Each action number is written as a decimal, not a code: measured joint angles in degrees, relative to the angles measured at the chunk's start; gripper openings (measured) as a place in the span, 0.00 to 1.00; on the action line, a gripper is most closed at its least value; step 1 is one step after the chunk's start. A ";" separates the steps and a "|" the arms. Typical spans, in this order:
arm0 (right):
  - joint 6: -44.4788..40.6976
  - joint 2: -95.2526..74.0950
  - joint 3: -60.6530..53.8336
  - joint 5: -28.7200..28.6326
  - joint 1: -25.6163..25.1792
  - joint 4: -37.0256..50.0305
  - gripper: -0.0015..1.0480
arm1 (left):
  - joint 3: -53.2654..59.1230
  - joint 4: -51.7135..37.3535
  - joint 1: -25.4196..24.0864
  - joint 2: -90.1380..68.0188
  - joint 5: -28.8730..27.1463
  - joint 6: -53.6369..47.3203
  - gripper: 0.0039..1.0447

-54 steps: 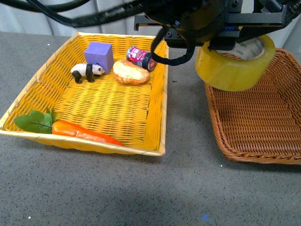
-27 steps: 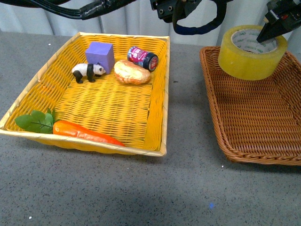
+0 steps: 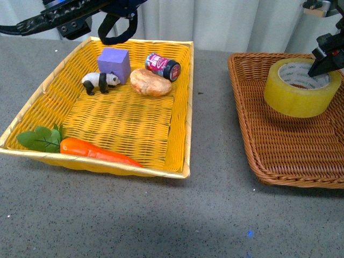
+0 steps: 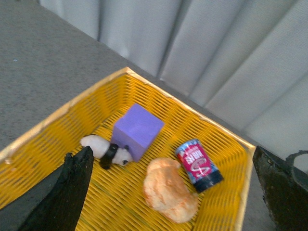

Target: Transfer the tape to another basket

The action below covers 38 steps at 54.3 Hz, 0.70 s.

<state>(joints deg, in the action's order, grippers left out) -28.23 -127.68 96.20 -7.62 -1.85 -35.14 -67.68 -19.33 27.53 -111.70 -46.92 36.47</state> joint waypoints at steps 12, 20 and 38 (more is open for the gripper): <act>0.09 -2.80 -3.65 1.40 -0.59 2.69 0.15 | 2.38 0.35 -1.92 1.62 -0.72 1.77 0.94; 1.25 -2.67 -5.07 0.55 -1.22 6.80 0.30 | 3.58 1.29 -2.36 2.21 -1.25 3.43 0.94; 15.56 16.09 -21.14 1.03 -5.16 32.44 0.93 | 11.34 -4.35 -3.10 8.46 0.79 -0.04 0.90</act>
<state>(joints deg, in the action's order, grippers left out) -12.67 -111.59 75.07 -6.59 -7.01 -2.70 -56.34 -23.68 24.43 -103.24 -46.13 36.42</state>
